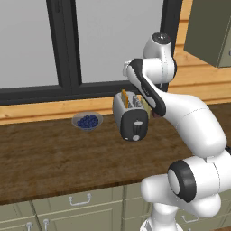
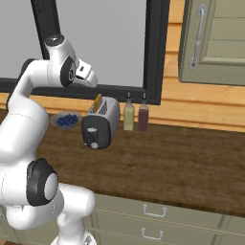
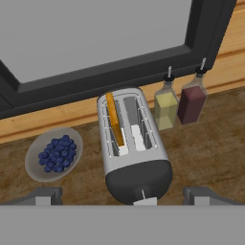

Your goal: Start the toaster. Once the lever pops up, take the bread to the plate on the dining counter.

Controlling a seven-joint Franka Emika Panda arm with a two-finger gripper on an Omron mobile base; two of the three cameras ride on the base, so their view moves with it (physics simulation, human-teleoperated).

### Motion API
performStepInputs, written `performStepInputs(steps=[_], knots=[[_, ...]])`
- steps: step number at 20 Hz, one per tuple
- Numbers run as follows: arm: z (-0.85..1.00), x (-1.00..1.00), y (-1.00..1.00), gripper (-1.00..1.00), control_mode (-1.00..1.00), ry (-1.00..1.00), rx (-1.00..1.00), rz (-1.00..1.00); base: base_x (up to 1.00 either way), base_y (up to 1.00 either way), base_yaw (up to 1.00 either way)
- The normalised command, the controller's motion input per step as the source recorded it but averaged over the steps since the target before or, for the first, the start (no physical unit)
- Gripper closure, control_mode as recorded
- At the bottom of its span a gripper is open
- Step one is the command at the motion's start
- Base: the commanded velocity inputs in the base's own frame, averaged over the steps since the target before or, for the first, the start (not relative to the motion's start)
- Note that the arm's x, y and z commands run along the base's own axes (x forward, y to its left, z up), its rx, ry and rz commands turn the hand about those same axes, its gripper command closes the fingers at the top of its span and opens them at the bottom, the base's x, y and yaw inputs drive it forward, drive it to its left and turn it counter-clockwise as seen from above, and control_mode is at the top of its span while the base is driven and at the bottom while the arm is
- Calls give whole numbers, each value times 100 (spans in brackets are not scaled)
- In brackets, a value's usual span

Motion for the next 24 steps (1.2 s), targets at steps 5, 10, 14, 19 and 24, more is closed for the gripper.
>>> performStepInputs(steps=[5, 10, 14, 19, 24], knots=[[0, 0, 0, -100, -100, 0, 0, 0, 0, 0, 0], [0, 0, 0, -100, -100, 0, 0, 0, 0, 0, 0], [-1, -1, 0, -100, -100, 0, 0, 0, 0, 0, 0], [-50, 0, 2, -100, -100, -1, -9, 0, 0, 0, 0], [-63, 0, 7, -100, -100, -4, -16, 0, 0, 0, 0]])
